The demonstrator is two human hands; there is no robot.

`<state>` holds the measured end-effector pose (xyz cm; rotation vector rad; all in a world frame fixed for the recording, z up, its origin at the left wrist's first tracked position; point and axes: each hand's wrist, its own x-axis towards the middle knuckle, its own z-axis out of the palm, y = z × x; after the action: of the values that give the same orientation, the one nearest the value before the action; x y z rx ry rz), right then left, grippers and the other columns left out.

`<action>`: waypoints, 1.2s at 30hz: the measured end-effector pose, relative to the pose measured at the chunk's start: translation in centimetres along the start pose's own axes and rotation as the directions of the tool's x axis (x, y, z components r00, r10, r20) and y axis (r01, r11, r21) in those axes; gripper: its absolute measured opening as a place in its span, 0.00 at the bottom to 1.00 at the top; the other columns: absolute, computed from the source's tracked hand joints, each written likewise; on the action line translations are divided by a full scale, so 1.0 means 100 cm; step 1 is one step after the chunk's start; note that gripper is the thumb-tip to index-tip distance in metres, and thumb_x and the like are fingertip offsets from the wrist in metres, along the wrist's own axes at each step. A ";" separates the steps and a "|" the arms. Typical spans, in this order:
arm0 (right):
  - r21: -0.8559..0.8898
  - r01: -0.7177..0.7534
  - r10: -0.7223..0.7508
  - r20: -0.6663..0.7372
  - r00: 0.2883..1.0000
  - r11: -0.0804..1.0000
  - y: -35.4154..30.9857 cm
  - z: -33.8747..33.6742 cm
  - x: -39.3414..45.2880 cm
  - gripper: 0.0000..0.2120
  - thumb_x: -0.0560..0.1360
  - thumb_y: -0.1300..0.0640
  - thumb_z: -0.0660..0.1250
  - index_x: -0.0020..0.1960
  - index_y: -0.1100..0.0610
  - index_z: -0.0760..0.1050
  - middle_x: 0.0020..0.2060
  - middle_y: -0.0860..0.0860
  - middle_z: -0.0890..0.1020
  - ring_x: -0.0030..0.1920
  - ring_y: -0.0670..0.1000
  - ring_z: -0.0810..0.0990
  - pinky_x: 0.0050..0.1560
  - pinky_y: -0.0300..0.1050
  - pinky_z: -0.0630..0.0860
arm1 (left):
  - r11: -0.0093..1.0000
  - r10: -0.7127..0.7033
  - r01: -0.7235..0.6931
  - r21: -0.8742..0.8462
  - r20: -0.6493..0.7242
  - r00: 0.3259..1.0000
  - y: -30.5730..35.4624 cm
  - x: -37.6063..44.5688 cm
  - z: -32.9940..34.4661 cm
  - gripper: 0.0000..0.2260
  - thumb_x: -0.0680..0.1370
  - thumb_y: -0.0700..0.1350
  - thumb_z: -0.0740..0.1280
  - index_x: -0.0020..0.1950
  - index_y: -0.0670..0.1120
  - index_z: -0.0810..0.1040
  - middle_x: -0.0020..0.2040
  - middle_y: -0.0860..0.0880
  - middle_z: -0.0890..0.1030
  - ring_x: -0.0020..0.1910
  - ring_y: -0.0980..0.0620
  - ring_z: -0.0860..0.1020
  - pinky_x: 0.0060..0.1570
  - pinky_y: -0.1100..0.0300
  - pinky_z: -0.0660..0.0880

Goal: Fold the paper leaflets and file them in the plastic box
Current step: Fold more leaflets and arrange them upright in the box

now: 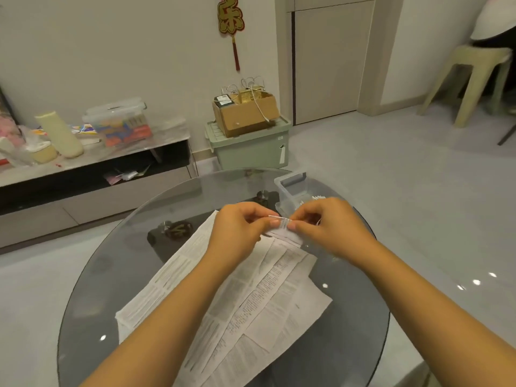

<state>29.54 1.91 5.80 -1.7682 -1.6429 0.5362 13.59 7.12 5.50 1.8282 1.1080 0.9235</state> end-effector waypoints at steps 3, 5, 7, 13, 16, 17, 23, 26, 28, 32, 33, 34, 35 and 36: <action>0.027 -0.040 0.042 -0.060 0.997 0.999 0.010 -0.013 0.009 0.02 0.72 0.52 0.71 0.42 0.49 0.82 0.31 0.42 0.79 0.32 0.41 0.75 0.30 0.29 0.68 | 0.998 0.008 -0.005 -0.070 0.040 0.999 0.003 0.020 0.011 0.04 0.72 0.40 0.73 0.44 0.48 0.83 0.37 0.53 0.84 0.33 0.61 0.80 0.35 0.70 0.75; 0.067 -0.090 0.099 -0.138 0.985 0.994 0.020 -0.022 0.017 0.01 0.72 0.53 0.71 0.42 0.48 0.82 0.34 0.44 0.81 0.35 0.44 0.78 0.31 0.30 0.70 | 0.997 0.047 -0.043 -0.071 0.051 0.998 0.004 0.036 0.023 0.08 0.73 0.41 0.72 0.51 0.48 0.82 0.44 0.53 0.84 0.41 0.61 0.81 0.42 0.69 0.77; 0.064 -0.135 0.148 -0.270 0.951 0.989 0.031 -0.030 0.025 0.02 0.72 0.54 0.71 0.43 0.50 0.83 0.36 0.48 0.83 0.37 0.47 0.79 0.35 0.35 0.72 | 0.994 0.106 -0.105 -0.008 0.034 0.994 0.002 0.050 0.036 0.10 0.75 0.43 0.70 0.56 0.48 0.80 0.49 0.55 0.82 0.45 0.63 0.80 0.46 0.71 0.76; -0.070 -0.243 0.177 -0.501 0.847 0.968 0.055 -0.043 0.035 0.06 0.75 0.55 0.67 0.46 0.53 0.82 0.38 0.49 0.83 0.39 0.51 0.79 0.40 0.43 0.75 | 0.819 0.290 -0.414 0.397 0.336 0.896 -0.001 0.076 0.064 0.12 0.79 0.46 0.59 0.57 0.51 0.80 0.57 0.56 0.79 0.57 0.62 0.73 0.62 0.66 0.56; -0.075 -0.262 0.194 -0.488 0.851 0.962 0.061 -0.041 0.038 0.07 0.74 0.57 0.66 0.48 0.54 0.82 0.38 0.50 0.83 0.40 0.52 0.80 0.42 0.45 0.76 | 0.656 0.306 -0.574 0.490 0.523 0.796 0.000 0.086 0.075 0.22 0.75 0.50 0.49 0.61 0.51 0.78 0.61 0.55 0.78 0.61 0.57 0.70 0.62 0.61 0.53; -0.074 -0.264 0.197 -0.484 0.853 0.962 0.062 -0.039 0.039 0.07 0.74 0.58 0.66 0.48 0.54 0.82 0.37 0.49 0.82 0.40 0.52 0.80 0.42 0.45 0.76 | 0.618 0.300 -0.607 0.500 0.564 0.770 -0.001 0.088 0.078 0.25 0.74 0.51 0.46 0.61 0.50 0.78 0.60 0.54 0.78 0.60 0.56 0.71 0.62 0.58 0.56; -0.131 -0.240 0.152 -0.471 0.869 0.962 0.069 -0.032 0.044 0.08 0.74 0.60 0.65 0.52 0.55 0.79 0.36 0.47 0.78 0.38 0.49 0.77 0.40 0.43 0.75 | 0.499 0.297 -0.692 0.522 0.646 0.703 -0.012 0.098 0.088 0.36 0.69 0.56 0.36 0.62 0.50 0.76 0.59 0.53 0.76 0.58 0.54 0.70 0.59 0.55 0.60; -0.128 -0.189 0.093 -0.533 0.841 0.974 0.066 -0.031 0.045 0.08 0.74 0.61 0.66 0.52 0.56 0.79 0.37 0.49 0.79 0.38 0.49 0.77 0.42 0.43 0.76 | 0.510 0.295 -0.684 0.522 0.641 0.709 -0.011 0.097 0.086 0.36 0.69 0.57 0.35 0.63 0.51 0.75 0.59 0.53 0.75 0.57 0.54 0.68 0.59 0.55 0.61; -0.108 -0.137 0.047 -0.593 0.804 0.985 0.062 -0.032 0.044 0.07 0.74 0.61 0.67 0.51 0.56 0.79 0.38 0.50 0.80 0.38 0.49 0.77 0.42 0.43 0.76 | 0.523 0.303 -0.678 0.517 0.630 0.715 -0.012 0.098 0.087 0.35 0.69 0.57 0.36 0.60 0.50 0.76 0.57 0.53 0.75 0.56 0.54 0.68 0.58 0.55 0.61; -0.113 -0.192 0.109 -0.509 0.854 0.975 0.061 -0.029 0.044 0.07 0.73 0.62 0.67 0.49 0.56 0.80 0.36 0.49 0.79 0.37 0.50 0.77 0.41 0.44 0.76 | 0.536 0.318 -0.668 0.517 0.609 0.727 -0.016 0.098 0.086 0.32 0.69 0.56 0.37 0.53 0.47 0.77 0.53 0.52 0.76 0.53 0.54 0.69 0.56 0.56 0.60; -0.147 -0.217 0.121 -0.481 0.868 0.965 0.063 -0.028 0.045 0.08 0.73 0.62 0.66 0.49 0.56 0.81 0.37 0.50 0.80 0.38 0.51 0.78 0.41 0.44 0.76 | 0.537 0.317 -0.663 0.521 0.604 0.731 -0.017 0.098 0.086 0.32 0.69 0.56 0.37 0.52 0.47 0.78 0.52 0.52 0.76 0.52 0.54 0.69 0.56 0.56 0.60; -0.190 -0.235 0.125 -0.461 0.879 0.953 0.064 -0.027 0.046 0.08 0.73 0.62 0.65 0.49 0.56 0.81 0.39 0.51 0.80 0.40 0.52 0.78 0.42 0.45 0.76 | 0.539 0.318 -0.660 0.524 0.598 0.735 -0.017 0.098 0.086 0.32 0.69 0.56 0.37 0.51 0.47 0.78 0.51 0.52 0.76 0.52 0.54 0.69 0.56 0.56 0.60; -0.235 -0.250 0.126 -0.442 0.888 0.939 0.063 -0.026 0.046 0.08 0.74 0.62 0.65 0.50 0.57 0.81 0.42 0.52 0.80 0.42 0.53 0.78 0.42 0.45 0.75 | 0.540 0.321 -0.656 0.527 0.592 0.739 -0.017 0.097 0.086 0.32 0.69 0.55 0.37 0.51 0.47 0.78 0.50 0.51 0.77 0.51 0.53 0.69 0.55 0.56 0.60; -0.279 -0.260 0.124 -0.424 0.897 0.924 0.062 -0.024 0.047 0.08 0.74 0.62 0.64 0.50 0.57 0.81 0.44 0.53 0.80 0.44 0.54 0.78 0.43 0.45 0.74 | 0.543 0.327 -0.654 0.527 0.585 0.742 -0.017 0.097 0.086 0.32 0.69 0.55 0.38 0.51 0.47 0.79 0.50 0.51 0.77 0.51 0.53 0.69 0.55 0.56 0.59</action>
<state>36.28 6.11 3.78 -2.1329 -1.3255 -0.0336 23.87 14.37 2.07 2.9503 0.6663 0.3124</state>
